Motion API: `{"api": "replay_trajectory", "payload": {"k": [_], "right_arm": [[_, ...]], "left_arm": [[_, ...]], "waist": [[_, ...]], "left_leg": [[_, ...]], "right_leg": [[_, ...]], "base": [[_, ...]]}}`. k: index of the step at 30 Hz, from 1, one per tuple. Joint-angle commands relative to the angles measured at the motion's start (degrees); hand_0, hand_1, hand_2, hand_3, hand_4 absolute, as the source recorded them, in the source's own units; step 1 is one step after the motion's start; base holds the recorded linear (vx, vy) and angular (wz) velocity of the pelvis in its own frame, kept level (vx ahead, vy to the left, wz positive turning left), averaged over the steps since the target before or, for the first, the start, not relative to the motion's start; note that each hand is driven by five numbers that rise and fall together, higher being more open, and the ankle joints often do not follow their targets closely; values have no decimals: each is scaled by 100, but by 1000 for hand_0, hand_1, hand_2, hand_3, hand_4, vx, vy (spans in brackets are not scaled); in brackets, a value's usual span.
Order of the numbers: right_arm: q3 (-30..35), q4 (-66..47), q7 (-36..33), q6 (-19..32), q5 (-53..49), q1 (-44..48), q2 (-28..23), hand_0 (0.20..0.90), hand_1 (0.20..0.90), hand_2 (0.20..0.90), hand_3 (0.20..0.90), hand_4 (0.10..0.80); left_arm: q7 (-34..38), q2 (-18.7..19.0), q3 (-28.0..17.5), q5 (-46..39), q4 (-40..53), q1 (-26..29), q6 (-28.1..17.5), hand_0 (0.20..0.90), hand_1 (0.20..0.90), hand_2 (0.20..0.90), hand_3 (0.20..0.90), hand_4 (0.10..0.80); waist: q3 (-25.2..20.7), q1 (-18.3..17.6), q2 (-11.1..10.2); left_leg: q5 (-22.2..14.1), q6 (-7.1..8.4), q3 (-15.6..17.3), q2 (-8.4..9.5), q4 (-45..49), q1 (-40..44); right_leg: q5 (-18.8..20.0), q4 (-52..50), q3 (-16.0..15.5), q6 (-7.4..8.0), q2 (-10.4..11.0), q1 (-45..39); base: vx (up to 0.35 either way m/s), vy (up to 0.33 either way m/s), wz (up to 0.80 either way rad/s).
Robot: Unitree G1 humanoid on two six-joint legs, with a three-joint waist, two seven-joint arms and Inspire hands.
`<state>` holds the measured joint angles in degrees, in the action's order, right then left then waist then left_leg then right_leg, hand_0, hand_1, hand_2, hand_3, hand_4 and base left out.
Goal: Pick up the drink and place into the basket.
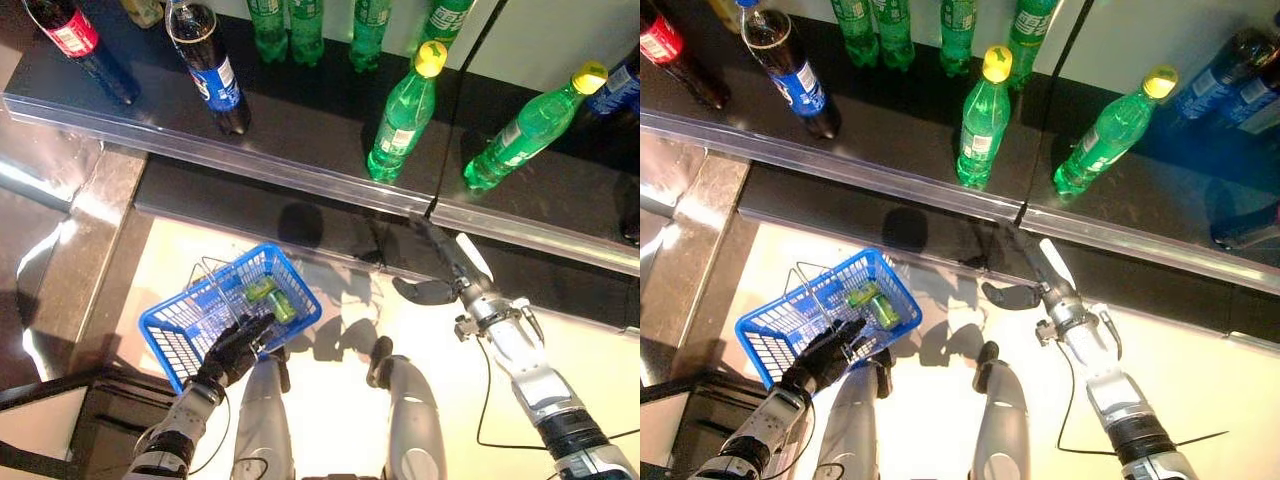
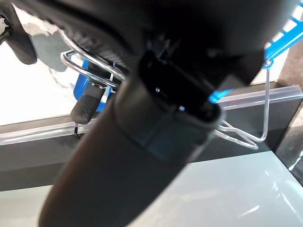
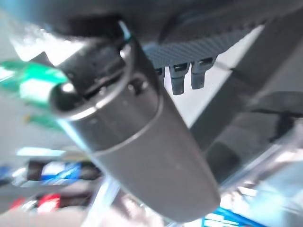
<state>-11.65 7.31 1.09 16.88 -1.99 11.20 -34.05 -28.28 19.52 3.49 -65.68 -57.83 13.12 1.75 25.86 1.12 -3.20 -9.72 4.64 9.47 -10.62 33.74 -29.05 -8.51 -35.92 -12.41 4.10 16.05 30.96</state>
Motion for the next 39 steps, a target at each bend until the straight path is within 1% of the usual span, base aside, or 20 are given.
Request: {"api": "replay_trajectory", "payload": {"k": [1, 6, 10, 15, 21, 29, 33, 39], "right_arm": [[116, -553, -229, 730, 34, 101, -276, 900, 900, 900, 900, 800], [284, -1004, -456, 821, -117, 196, -460, 900, 900, 900, 900, 800], [435, -1167, -566, 915, -223, 255, -525, 900, 900, 900, 900, 800], [571, -1251, -747, 889, -453, 312, -590, 900, 900, 900, 900, 800], [659, -1032, -853, 975, -1108, 549, -476, 900, 900, 900, 900, 800], [706, -670, -957, 1078, -1337, 1016, -394, 900, 900, 900, 900, 800], [661, -447, -1035, 930, -1592, 1401, -409, 900, 900, 900, 900, 800], [583, -120, -978, 831, -1928, 1761, -336, 900, 900, 900, 900, 800]], "left_arm": [[-552, -66, 81, -420, 159, -646, -38, 300, 300, 300, 200, 100], [-638, -92, 35, -412, 3, -641, -61, 300, 300, 300, 200, 100], [-672, -128, 20, -335, -53, -656, -63, 300, 300, 300, 200, 100], [-642, -148, 40, -286, -36, -619, -26, 300, 300, 300, 200, 100], [-597, -174, 118, -173, -61, -573, -25, 300, 300, 300, 200, 100], [-481, -188, 222, -82, 5, -502, 80, 300, 300, 300, 200, 100], [-431, -193, 286, 0, 31, -459, 145, 300, 300, 300, 200, 100], [-402, -201, 384, 126, 29, -425, 215, 300, 300, 300, 200, 100]], "waist": [[-391, 14, 22], [-319, -13, 41], [-283, -26, 58], [-237, -44, 78], [-200, -10, 93], [-172, 82, 142], [-162, 165, 150], [-161, 242, 169]], "left_leg": [[463, -35, -267, -74, -584, 380], [466, -39, -245, -93, -584, 467], [458, -41, -229, -93, -581, 536], [447, -48, -219, -83, -587, 620], [419, -70, -234, -57, -553, 687], [410, -92, -274, 6, -562, 738], [408, -109, -315, 49, -571, 777], [408, -135, -362, 105, -595, 835]], "right_leg": [[443, 219, 133, 348, 213, -156], [419, 174, 115, 351, 245, -215], [399, 134, 111, 346, 266, -257], [406, 117, 120, 363, 290, -306], [434, 80, 93, 378, 341, -352], [479, 66, 45, 406, 415, -368], [497, 50, -4, 413, 448, -398], [559, 53, -48, 428, 494, -413]], "base": [[0, 18, 3], [1, 12, 2], [30, 30, 1], [7, 3, 0], [30, 1, 2], [25, 5, 4], [30, -14, 2], [40, -13, 8]]}}
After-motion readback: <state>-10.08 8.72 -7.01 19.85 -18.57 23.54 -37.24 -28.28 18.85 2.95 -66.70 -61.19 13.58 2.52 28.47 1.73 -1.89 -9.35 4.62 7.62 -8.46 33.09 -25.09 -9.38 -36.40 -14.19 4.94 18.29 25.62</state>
